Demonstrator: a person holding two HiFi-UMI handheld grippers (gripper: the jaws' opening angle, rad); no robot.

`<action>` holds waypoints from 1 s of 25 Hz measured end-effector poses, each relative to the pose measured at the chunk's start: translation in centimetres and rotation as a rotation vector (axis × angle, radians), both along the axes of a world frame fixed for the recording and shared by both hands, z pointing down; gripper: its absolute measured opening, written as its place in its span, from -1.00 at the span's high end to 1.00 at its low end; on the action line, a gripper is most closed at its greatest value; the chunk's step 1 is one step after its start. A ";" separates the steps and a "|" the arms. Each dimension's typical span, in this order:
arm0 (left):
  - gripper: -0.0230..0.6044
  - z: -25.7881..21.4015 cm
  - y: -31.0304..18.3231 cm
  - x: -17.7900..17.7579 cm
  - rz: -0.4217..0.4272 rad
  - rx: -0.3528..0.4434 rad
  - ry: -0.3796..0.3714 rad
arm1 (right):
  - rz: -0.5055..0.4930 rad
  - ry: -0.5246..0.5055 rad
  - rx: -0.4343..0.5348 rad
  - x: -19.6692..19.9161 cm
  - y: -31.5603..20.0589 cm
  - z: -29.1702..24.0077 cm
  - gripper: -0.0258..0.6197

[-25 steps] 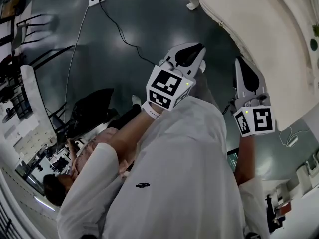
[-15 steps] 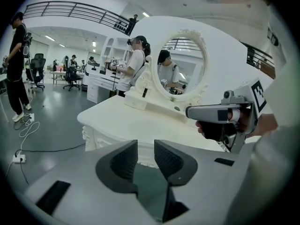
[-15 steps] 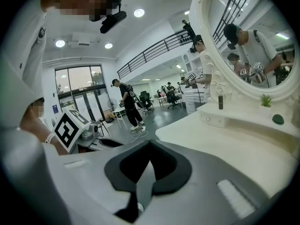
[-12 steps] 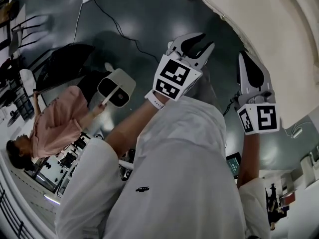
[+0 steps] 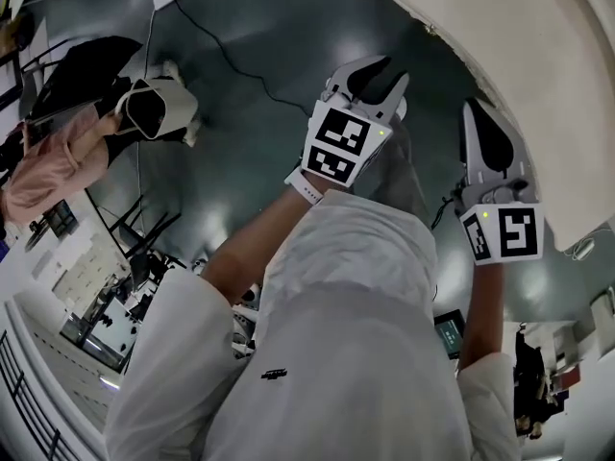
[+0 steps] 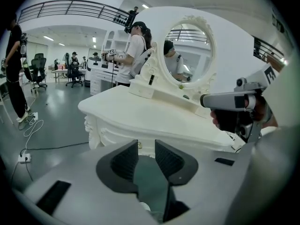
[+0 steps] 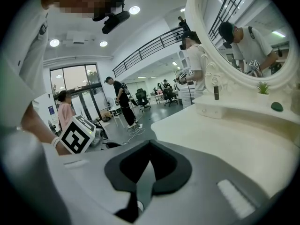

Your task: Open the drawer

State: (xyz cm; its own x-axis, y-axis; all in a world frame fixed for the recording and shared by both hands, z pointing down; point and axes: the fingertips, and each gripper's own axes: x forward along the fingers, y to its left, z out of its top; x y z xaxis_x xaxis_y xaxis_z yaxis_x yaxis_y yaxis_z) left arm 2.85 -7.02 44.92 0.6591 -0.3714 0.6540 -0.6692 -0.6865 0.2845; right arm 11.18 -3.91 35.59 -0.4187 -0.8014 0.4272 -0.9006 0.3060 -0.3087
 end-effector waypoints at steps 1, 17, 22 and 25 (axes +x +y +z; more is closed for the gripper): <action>0.59 0.5 0.0 0.1 0.002 -0.001 -0.002 | 0.002 -0.001 -0.002 0.0 0.1 0.3 0.89; 0.54 8.2 -0.9 2.3 0.042 -0.005 -0.023 | 0.012 0.022 -0.034 0.2 1.3 3.9 0.89; 0.44 9.7 -0.6 2.5 0.071 0.007 -0.043 | 0.027 0.025 -0.051 -0.3 3.1 4.7 0.89; 0.41 10.2 -0.7 2.8 0.086 0.017 -0.040 | 0.036 0.022 -0.065 -0.7 3.9 5.3 0.89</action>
State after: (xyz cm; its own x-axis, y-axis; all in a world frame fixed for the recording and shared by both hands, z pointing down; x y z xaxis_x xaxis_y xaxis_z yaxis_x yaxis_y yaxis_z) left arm 5.64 -7.71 55.16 0.6623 -0.3259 0.6747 -0.6183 -0.7463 0.2465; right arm 10.53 0.01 40.88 -0.3799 -0.7861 0.4876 -0.9175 0.2529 -0.3071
